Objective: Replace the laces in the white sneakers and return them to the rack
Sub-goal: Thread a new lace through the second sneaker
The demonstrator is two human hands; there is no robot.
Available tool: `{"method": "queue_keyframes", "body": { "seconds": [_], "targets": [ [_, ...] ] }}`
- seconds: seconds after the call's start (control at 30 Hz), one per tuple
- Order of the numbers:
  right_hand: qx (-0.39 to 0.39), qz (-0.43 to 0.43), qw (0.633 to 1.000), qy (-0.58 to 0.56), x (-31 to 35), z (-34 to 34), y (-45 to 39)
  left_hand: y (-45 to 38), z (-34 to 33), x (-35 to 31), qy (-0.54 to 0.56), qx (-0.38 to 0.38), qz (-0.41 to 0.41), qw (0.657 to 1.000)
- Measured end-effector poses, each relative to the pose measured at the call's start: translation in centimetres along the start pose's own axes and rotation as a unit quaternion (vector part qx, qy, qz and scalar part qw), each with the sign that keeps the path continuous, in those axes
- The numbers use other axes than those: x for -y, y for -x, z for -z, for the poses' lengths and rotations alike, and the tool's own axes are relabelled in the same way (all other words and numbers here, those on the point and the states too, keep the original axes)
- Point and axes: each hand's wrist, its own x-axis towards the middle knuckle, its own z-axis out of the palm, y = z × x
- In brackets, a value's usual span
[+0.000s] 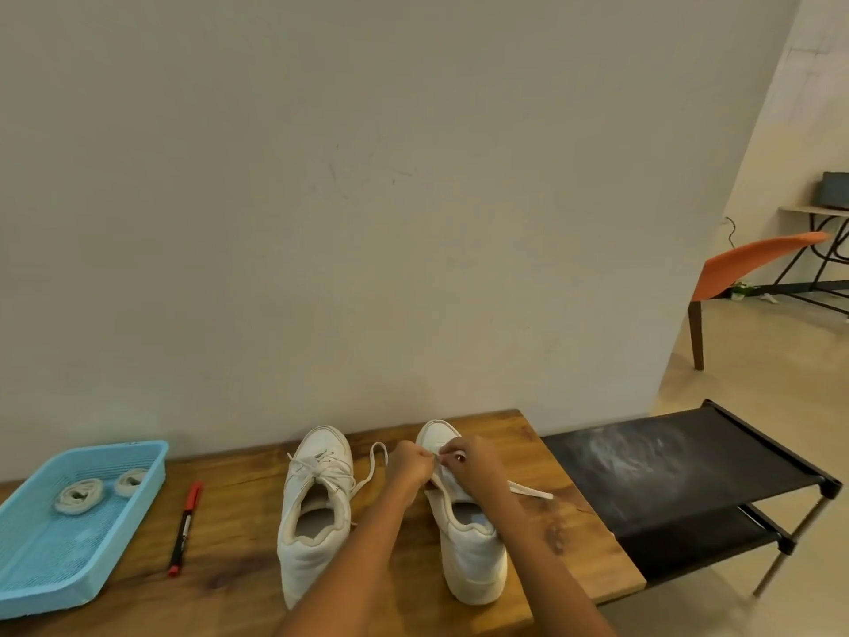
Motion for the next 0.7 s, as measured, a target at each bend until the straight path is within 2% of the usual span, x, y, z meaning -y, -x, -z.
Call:
{"method": "queue_keyframes", "body": {
  "seconds": [0.2, 0.37, 0.7],
  "targets": [
    [-0.052, -0.026, 0.997, -0.045, -0.20, -0.33, 0.24, -0.18, -0.28, -0.03, -0.008, -0.001, -0.011, 1.000],
    [-0.011, -0.020, 0.999, -0.027, -0.34, -0.37, 0.25, -0.35, -0.13, 0.07, -0.005, 0.001, -0.011, 1.000],
    [-0.025, -0.018, 0.999, 0.007, -0.46, -0.36, 0.07, -0.13, -0.14, 0.17, -0.009, -0.001, -0.025, 1.000]
  ]
}}
